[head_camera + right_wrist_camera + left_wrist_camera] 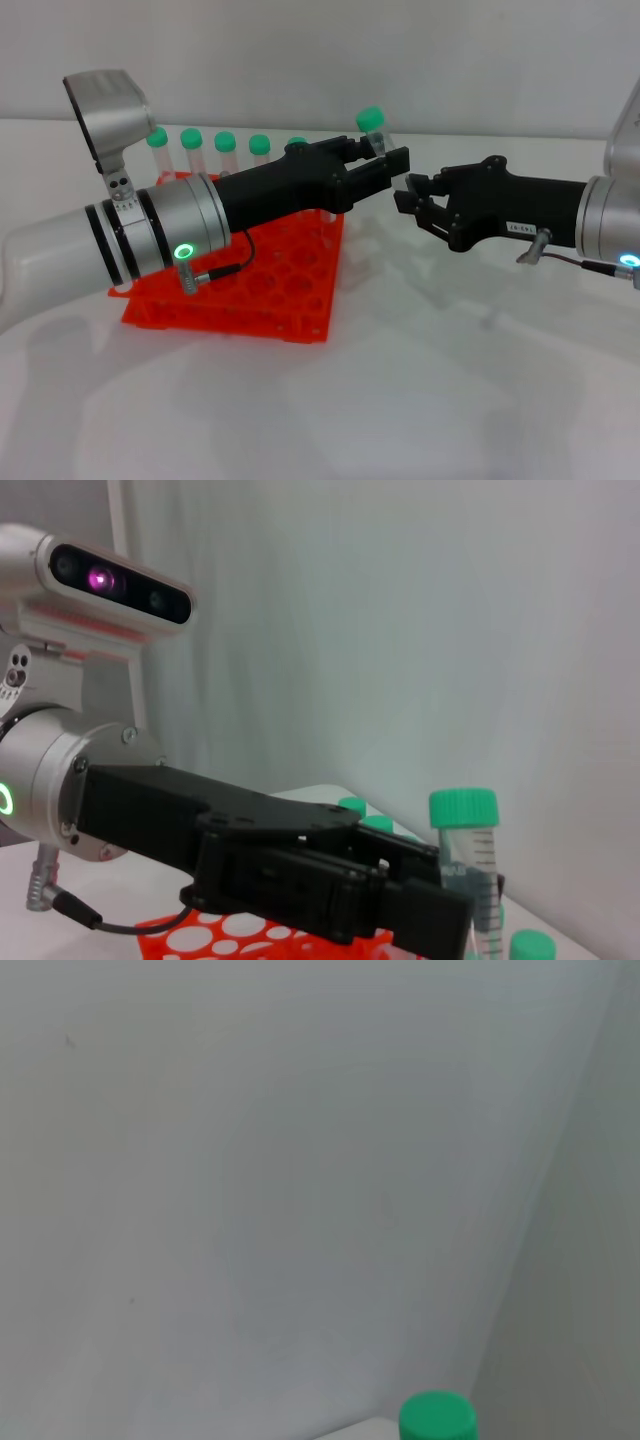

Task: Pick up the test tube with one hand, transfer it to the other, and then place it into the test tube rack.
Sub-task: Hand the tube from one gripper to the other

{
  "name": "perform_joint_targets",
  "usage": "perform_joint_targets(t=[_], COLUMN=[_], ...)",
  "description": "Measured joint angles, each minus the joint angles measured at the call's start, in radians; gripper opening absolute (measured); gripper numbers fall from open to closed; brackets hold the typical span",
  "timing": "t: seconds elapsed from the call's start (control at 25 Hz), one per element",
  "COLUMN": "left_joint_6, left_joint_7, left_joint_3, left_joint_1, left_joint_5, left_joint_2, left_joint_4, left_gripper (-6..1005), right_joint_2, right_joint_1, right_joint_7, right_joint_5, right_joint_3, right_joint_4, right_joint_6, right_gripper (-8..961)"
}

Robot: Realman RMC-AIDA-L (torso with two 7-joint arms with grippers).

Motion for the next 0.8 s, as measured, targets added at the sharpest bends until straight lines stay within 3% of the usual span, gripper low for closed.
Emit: perform_joint_targets(t=[0.68,0.8], left_joint_6=[0.0,0.0], left_joint_7=[-0.002,-0.002], left_joint_3=[-0.002,-0.002], left_joint_1=[0.012,0.015], left_joint_5=[-0.007,-0.008], left_joint_2=[0.001,0.0], left_joint_4=[0.002,0.002], left_gripper=[399,314], right_joint_2=[0.001,0.001], right_joint_1=[-0.003,-0.003], right_joint_7=[-0.014,-0.014], right_joint_5=[0.0,0.0], right_joint_3=[-0.025,-0.033], right_joint_4=[0.002,-0.002], right_joint_6=[-0.008,-0.008], right_gripper=[188,188])
